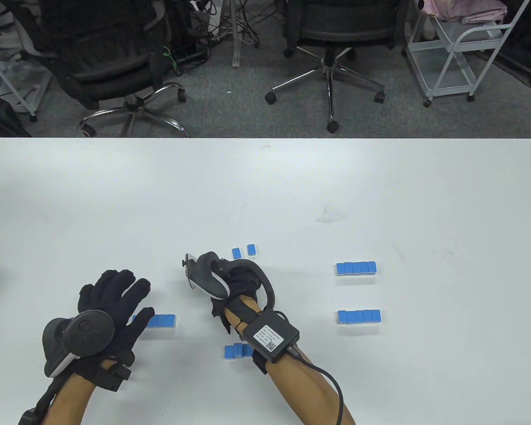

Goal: Build mahjong tile wall

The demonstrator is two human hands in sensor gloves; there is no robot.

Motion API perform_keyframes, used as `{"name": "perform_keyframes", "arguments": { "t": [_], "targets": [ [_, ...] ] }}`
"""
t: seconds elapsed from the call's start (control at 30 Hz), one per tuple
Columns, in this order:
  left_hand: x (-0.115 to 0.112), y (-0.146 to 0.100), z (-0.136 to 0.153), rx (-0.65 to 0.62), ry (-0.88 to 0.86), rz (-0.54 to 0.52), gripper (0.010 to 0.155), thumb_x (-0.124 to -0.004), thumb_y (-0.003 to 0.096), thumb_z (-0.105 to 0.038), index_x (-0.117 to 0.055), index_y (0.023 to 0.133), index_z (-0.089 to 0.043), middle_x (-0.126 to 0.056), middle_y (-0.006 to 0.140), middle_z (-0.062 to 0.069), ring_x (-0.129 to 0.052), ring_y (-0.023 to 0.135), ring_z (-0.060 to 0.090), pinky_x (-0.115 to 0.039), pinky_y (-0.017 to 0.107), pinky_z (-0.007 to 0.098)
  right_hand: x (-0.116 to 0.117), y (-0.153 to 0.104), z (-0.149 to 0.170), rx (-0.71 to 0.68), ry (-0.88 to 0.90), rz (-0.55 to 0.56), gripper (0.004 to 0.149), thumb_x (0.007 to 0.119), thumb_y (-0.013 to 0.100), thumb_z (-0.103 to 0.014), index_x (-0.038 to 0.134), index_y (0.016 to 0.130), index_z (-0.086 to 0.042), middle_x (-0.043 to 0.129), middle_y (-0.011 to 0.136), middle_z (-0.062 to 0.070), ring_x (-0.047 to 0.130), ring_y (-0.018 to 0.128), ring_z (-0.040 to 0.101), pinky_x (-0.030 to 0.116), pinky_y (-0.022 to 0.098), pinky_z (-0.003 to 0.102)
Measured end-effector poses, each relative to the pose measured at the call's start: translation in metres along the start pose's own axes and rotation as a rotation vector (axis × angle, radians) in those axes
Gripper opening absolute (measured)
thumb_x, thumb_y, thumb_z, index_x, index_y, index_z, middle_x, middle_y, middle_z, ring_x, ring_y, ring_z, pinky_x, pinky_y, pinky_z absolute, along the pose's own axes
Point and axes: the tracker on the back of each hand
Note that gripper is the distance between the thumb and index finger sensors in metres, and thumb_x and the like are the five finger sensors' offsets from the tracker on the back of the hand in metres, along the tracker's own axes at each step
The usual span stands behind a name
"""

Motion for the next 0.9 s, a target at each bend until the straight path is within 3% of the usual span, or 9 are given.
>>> {"name": "perform_keyframes", "arguments": {
  "t": [0.2, 0.4, 0.5, 0.67, 0.9],
  "targets": [
    [0.000, -0.001, -0.001, -0.001, 0.002, 0.000, 0.063, -0.066, 0.0482, -0.058, -0.062, 0.106, -0.034, -0.044, 0.118, 0.004, -0.033, 0.111, 0.036, -0.026, 0.075, 0.071, 0.009, -0.020, 0.033, -0.146, 0.008, -0.029, 0.054, 0.085, 0.035, -0.053, 0.076, 0.083, -0.028, 0.094, 0.071, -0.003, 0.099, 0.065, 0.025, 0.086, 0.049, 0.050],
    [-0.001, -0.001, -0.002, -0.001, 0.001, 0.006, 0.063, -0.066, 0.0482, -0.058, -0.062, 0.106, -0.034, -0.045, 0.118, 0.003, -0.033, 0.111, 0.035, -0.026, 0.075, 0.071, 0.022, -0.052, 0.070, -0.265, 0.111, -0.119, 0.056, 0.085, 0.035, -0.053, 0.073, 0.085, -0.030, 0.081, 0.093, 0.006, 0.086, 0.085, 0.033, 0.081, 0.057, 0.058],
    [-0.001, -0.001, -0.002, 0.000, -0.001, 0.008, 0.063, -0.066, 0.0483, -0.058, -0.062, 0.106, -0.034, -0.045, 0.118, 0.003, -0.033, 0.111, 0.036, -0.026, 0.075, 0.071, 0.030, -0.074, 0.082, -0.331, 0.147, -0.154, 0.056, 0.085, 0.035, -0.054, 0.072, 0.085, -0.031, 0.077, 0.098, 0.007, 0.081, 0.089, 0.037, 0.081, 0.057, 0.059],
    [-0.001, -0.001, -0.002, -0.002, 0.002, 0.009, 0.063, -0.066, 0.0482, -0.058, -0.062, 0.106, -0.034, -0.044, 0.118, 0.003, -0.033, 0.111, 0.035, -0.027, 0.075, 0.071, 0.037, -0.098, 0.084, -0.388, 0.146, -0.107, 0.056, 0.086, 0.034, -0.054, 0.073, 0.084, -0.031, 0.078, 0.098, 0.007, 0.080, 0.090, 0.039, 0.080, 0.057, 0.061],
    [-0.001, -0.001, -0.002, 0.003, 0.002, 0.013, 0.063, -0.066, 0.0482, -0.058, -0.062, 0.106, -0.034, -0.045, 0.118, 0.003, -0.033, 0.111, 0.036, -0.027, 0.075, 0.072, 0.039, -0.111, 0.072, -0.428, 0.088, -0.052, 0.057, 0.087, 0.033, -0.053, 0.072, 0.084, -0.032, 0.078, 0.098, 0.007, 0.082, 0.089, 0.038, 0.080, 0.057, 0.061]
  ]
}}
Point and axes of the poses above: the tracker on the back of each hand, its own z axis roughly to the little-finger side, its own y axis roughly from the wrist to the fingertips, x = y × z
